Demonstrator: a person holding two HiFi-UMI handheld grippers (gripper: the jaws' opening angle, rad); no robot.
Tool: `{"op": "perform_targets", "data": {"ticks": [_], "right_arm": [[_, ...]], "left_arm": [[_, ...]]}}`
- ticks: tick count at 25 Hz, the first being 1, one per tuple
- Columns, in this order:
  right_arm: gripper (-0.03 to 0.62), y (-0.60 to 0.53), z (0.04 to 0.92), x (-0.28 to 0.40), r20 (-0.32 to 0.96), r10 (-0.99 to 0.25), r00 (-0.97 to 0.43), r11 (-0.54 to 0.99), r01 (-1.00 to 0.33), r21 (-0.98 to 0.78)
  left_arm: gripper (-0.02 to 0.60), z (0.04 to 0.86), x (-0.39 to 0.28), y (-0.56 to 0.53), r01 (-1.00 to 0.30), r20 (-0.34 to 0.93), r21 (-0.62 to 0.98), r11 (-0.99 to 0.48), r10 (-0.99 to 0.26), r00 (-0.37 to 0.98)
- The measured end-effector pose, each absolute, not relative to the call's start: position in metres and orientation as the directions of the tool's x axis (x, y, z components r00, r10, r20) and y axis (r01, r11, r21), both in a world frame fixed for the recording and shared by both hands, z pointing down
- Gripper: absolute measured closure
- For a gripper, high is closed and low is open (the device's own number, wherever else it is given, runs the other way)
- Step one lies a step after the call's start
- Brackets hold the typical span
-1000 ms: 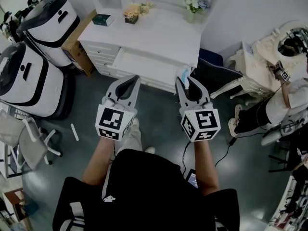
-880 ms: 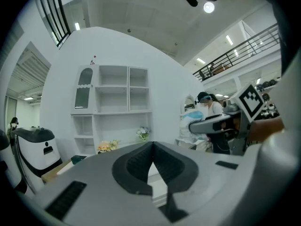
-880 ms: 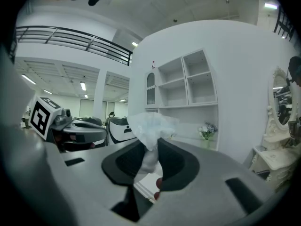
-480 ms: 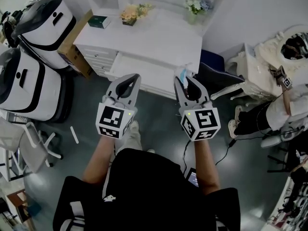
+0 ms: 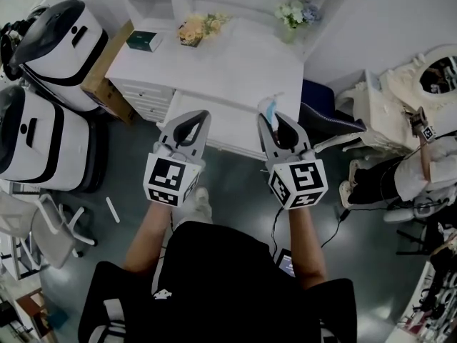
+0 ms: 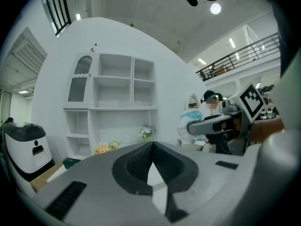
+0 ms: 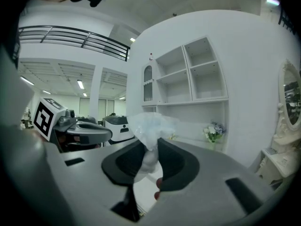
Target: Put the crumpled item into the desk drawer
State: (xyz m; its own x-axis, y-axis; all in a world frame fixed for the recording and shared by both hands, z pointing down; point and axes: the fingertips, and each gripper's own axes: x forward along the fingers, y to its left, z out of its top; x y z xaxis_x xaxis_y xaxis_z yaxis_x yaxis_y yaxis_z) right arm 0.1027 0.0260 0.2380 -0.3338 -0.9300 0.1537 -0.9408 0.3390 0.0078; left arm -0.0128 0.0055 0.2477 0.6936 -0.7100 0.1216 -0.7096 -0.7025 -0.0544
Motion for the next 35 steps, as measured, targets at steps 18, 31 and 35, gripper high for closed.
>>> {"op": "perform_targets", "data": {"ticks": [18, 31, 35], "right_arm": [[0.516, -0.088, 0.257, 0.077, 0.216, -0.939, -0.268, 0.277, -0.961, 0.013], [0.516, -0.129, 0.287, 0.057, 0.259, -0.931, -0.256, 0.262, -0.965, -0.013], [0.515, -0.133, 0.293, 0.056, 0.272, -0.927, -0.257, 0.264, -0.965, -0.011]], "left_arm": [[0.575, 0.263, -0.029, -0.113, -0.634, 0.141, -0.011, -0.773, -0.629, 0.765], [0.575, 0.292, -0.044, -0.156, -0.612, 0.187, 0.003, -0.791, -0.6, 0.778], [0.575, 0.297, -0.045, -0.161, -0.609, 0.195, 0.005, -0.793, -0.596, 0.779]]}}
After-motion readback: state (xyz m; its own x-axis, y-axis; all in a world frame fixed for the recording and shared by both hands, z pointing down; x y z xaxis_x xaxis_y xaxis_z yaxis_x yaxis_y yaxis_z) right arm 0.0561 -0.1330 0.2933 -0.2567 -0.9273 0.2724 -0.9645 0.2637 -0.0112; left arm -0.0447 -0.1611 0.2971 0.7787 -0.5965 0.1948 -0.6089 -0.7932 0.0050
